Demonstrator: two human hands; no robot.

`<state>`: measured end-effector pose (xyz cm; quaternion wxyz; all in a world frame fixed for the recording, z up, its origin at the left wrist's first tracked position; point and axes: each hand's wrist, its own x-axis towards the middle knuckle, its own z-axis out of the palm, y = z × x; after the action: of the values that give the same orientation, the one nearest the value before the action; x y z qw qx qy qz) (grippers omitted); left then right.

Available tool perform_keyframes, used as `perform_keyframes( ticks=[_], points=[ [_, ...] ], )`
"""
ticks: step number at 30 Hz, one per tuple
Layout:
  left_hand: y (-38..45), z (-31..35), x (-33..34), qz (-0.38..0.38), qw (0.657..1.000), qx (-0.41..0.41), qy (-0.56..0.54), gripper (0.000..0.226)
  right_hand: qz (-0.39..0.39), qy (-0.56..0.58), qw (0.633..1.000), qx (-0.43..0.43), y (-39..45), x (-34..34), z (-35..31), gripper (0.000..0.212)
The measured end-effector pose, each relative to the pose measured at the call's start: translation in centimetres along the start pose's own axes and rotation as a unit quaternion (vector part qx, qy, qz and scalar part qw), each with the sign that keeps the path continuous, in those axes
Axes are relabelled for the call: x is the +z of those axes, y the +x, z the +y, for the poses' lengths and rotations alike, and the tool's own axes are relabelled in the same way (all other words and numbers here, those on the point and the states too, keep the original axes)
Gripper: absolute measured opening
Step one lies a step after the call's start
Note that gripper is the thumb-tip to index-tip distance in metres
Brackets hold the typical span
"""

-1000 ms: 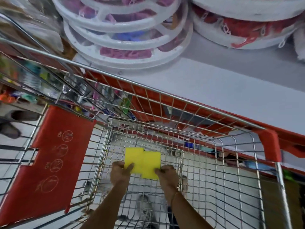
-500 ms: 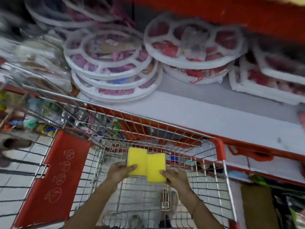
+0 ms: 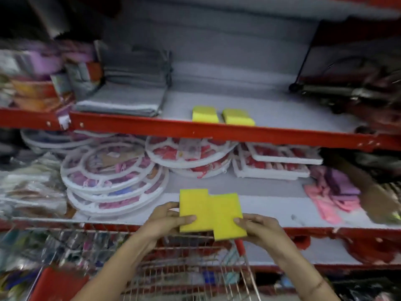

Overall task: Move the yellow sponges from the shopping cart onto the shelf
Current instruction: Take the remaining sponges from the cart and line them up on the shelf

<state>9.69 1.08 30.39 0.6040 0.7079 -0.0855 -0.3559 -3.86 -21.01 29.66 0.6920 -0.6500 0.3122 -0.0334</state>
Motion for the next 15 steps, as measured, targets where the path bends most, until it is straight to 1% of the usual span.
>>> perform_keyframes(
  ticks=[2,4,6,9,11,15],
  points=[
    [0.3,3.1,0.9,-0.011,0.999,0.037,0.007,0.052,0.011,0.006,0.999,-0.031,-0.4,-1.5,-2.7,0.034],
    [0.6,5.9,1.9,-0.017,0.997,0.067,0.017,0.052,0.019,-0.001,0.998,-0.065,-0.5,-2.8,-5.2,0.026],
    [1.2,8.9,3.1,-0.016,0.995,0.094,0.023,0.051,0.029,0.000,0.995,-0.096,-0.2,-4.5,-7.6,0.028],
    [3.1,12.6,4.5,-0.014,0.992,0.122,0.021,0.043,0.033,-0.002,0.992,-0.124,0.5,-6.3,-11.1,0.024],
    [4.5,15.4,5.8,-0.019,0.990,0.142,0.012,0.042,0.045,0.009,0.989,-0.143,1.3,-7.6,-13.9,0.027],
    [7.3,20.7,8.7,0.018,0.980,0.199,0.011,0.028,0.093,0.019,0.979,-0.179,4.2,-10.5,-19.3,0.034]
  ],
)
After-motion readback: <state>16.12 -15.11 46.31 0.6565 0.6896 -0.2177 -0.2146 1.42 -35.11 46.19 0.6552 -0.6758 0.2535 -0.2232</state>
